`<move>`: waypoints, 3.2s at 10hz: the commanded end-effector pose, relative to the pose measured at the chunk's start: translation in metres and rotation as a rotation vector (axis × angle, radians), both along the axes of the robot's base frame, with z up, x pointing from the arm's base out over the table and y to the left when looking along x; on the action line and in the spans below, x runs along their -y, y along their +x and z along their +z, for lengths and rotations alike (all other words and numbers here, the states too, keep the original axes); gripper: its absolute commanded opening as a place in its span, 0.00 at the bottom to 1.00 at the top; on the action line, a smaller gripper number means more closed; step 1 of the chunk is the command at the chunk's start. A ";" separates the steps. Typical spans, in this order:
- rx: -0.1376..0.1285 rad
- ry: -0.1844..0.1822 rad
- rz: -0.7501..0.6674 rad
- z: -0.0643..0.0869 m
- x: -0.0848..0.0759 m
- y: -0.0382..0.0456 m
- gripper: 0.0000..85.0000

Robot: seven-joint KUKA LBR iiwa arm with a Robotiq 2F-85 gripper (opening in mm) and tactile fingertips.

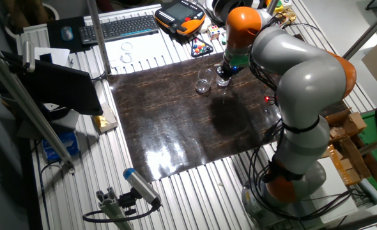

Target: Pour the water from one cup into another empty cup

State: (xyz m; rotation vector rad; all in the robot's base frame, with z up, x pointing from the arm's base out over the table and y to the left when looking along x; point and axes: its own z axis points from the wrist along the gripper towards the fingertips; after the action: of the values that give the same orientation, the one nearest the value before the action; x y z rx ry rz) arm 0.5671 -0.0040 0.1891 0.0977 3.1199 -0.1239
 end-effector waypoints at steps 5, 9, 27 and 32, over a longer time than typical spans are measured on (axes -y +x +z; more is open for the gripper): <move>0.022 -0.062 0.028 0.000 0.000 0.0000 0.01; -0.004 -0.045 0.048 0.000 0.000 0.0000 0.01; 0.051 -0.115 -0.116 -0.012 -0.011 0.0792 0.01; 0.039 -0.148 -0.085 -0.019 -0.007 0.0858 0.43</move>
State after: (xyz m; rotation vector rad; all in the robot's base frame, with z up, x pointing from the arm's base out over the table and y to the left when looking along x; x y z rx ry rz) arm 0.6530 0.0024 0.1701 0.2273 3.0541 -0.3491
